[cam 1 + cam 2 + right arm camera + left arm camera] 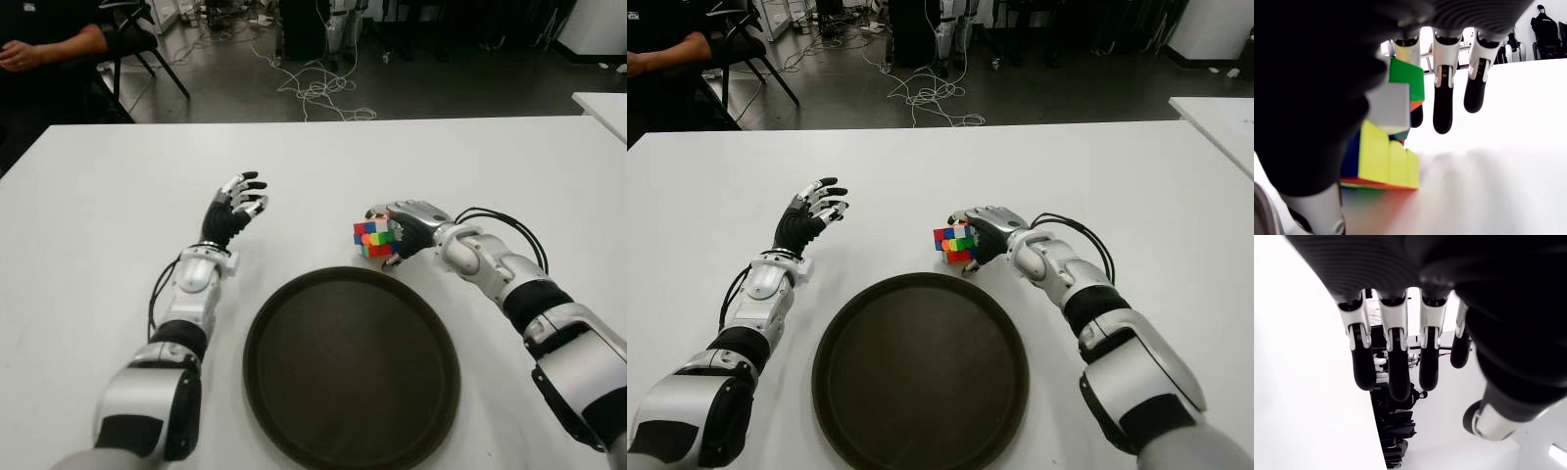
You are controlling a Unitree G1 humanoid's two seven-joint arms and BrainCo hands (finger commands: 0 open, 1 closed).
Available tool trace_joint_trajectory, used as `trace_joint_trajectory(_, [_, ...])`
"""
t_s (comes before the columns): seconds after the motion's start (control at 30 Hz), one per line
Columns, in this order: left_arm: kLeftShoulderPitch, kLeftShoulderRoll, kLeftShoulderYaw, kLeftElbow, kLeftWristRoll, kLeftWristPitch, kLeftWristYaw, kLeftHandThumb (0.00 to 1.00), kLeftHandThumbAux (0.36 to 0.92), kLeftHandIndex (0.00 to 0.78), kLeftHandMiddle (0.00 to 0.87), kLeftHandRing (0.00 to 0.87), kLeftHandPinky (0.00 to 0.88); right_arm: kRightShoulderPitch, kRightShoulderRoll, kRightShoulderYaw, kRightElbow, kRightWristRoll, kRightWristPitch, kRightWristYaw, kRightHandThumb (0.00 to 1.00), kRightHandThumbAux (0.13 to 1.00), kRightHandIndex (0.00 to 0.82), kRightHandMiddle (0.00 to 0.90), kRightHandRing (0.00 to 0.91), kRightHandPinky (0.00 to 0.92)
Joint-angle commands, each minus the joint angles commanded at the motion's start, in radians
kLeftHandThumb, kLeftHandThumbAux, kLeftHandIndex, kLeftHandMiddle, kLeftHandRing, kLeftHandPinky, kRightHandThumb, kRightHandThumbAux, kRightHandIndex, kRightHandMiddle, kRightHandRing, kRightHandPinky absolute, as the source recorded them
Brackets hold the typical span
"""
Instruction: Pick up the Rubik's Cube and put it in the plate
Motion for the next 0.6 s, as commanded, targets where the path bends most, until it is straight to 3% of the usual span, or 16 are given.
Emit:
trace_joint_trajectory(0.17, [-0.001,0.001,-0.001,0.001,0.001,0.002,0.0,0.314,0.703,0.19,0.284,0.31,0.326,0.003,0.001,-0.005,0.004,0.003,-0.009,-0.023,0.0,0.862,0.365,0.388,0.401,0.39])
trace_joint_trajectory(0.27, [-0.003,0.001,0.0,0.003,0.0,0.006,-0.002,0.317,0.704,0.189,0.277,0.307,0.332,0.012,0.005,-0.016,0.006,0.006,-0.026,-0.091,0.0,0.888,0.445,0.52,0.538,0.525])
trace_joint_trajectory(0.37, [-0.005,0.0,0.001,0.005,0.0,0.009,0.0,0.324,0.706,0.194,0.273,0.303,0.339,0.017,0.008,-0.022,0.011,0.006,-0.042,-0.158,0.0,0.898,0.482,0.602,0.618,0.609])
trace_joint_trajectory(0.6, [-0.005,0.0,-0.002,0.005,0.005,0.009,0.01,0.328,0.717,0.206,0.274,0.303,0.329,0.017,0.021,-0.03,0.038,0.012,-0.041,-0.26,0.0,0.893,0.518,0.66,0.678,0.672])
